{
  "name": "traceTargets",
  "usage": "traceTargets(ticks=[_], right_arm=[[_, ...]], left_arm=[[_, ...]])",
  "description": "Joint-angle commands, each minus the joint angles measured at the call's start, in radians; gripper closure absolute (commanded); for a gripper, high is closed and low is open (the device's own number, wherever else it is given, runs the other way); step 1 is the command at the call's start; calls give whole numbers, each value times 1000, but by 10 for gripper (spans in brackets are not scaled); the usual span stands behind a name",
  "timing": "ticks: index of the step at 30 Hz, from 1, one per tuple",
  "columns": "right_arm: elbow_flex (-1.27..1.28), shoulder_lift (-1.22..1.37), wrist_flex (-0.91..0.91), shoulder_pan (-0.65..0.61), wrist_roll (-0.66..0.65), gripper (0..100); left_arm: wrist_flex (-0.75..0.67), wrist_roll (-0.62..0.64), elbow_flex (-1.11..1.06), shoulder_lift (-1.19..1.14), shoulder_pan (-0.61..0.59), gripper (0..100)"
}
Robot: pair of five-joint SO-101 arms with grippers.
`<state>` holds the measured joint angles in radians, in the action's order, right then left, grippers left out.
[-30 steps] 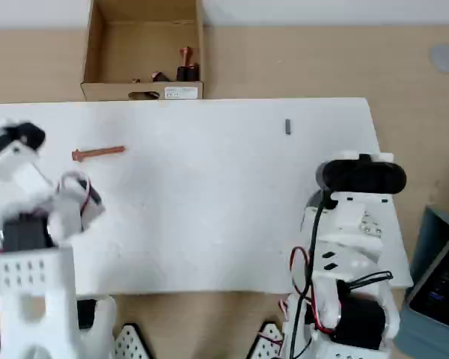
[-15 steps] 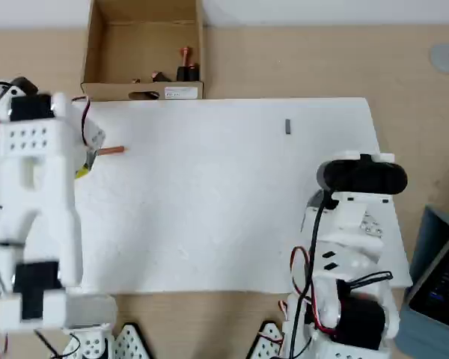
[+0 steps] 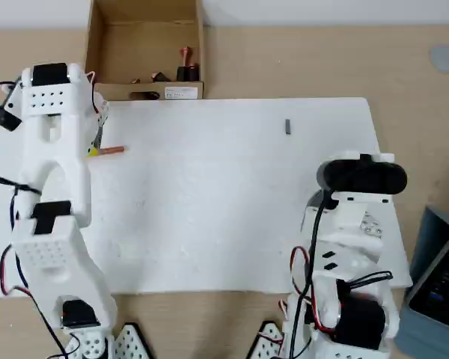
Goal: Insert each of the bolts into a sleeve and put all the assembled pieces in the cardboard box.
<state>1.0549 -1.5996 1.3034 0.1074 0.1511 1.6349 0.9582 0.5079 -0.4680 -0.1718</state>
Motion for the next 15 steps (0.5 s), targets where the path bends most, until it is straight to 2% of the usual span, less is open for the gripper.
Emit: traceTargets(ticks=[1, 3, 15], right_arm=[[1, -15, -8, 13, 9, 989], [1, -15, -8, 13, 9, 989], [2, -12, -6, 8, 8, 989]], left_arm=[[9, 23, 91, -30, -8, 872], [9, 25, 109, -51, -8, 848], [6, 18, 138, -148, -103, 847]])
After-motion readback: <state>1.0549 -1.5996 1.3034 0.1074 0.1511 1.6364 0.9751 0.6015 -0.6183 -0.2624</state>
